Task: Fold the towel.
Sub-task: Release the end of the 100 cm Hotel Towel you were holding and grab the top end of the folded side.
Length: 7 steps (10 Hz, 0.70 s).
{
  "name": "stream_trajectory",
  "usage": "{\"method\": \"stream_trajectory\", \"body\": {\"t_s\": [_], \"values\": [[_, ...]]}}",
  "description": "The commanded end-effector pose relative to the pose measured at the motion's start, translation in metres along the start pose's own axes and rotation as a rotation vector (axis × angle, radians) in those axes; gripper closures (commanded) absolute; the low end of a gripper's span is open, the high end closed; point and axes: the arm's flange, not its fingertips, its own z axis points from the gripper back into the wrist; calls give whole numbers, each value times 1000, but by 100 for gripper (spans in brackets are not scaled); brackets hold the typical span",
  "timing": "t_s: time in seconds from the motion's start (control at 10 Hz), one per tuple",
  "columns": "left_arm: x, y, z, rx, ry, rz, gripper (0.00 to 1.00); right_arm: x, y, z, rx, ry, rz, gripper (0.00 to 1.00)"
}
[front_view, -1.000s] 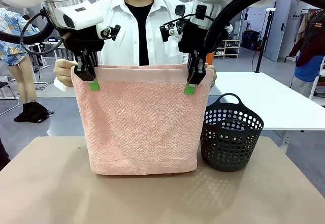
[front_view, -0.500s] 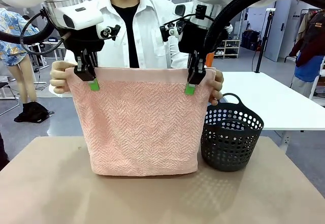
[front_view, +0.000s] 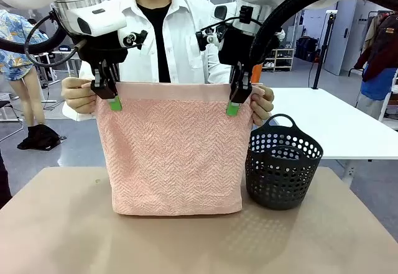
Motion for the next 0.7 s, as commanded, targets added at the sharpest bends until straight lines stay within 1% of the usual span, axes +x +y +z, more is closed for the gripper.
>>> {"method": "stream_trajectory", "body": {"t_s": [0.0, 0.1, 0.2, 0.3, 0.4, 0.5, 0.6], "values": [[-1, 1, 2, -2, -1, -7, 100, 0, -1, 1, -2, 0, 1, 100], [-1, 1, 2, -2, -1, -7, 100, 0, 0, 0, 0, 0, 0, 97], [0, 0, 0, 0, 0, 0, 62, -2, 2, 1, -8, -6, -2, 72], [1, -1, 1, 25, 15, 13, 62, -3, 5, 2, -16, 1, 0, 72], [1, -2, 3, 26, 7, 17, 27, -4, 6, 3, -20, -7, -3, 46], [1, -3, 5, 33, -1, 23, 26, -5, 8, 6, -32, -14, -5, 68], [1, -6, 9, 38, 2, 35, 0, -6, 12, 11, -52, -22, -4, 21]]}}
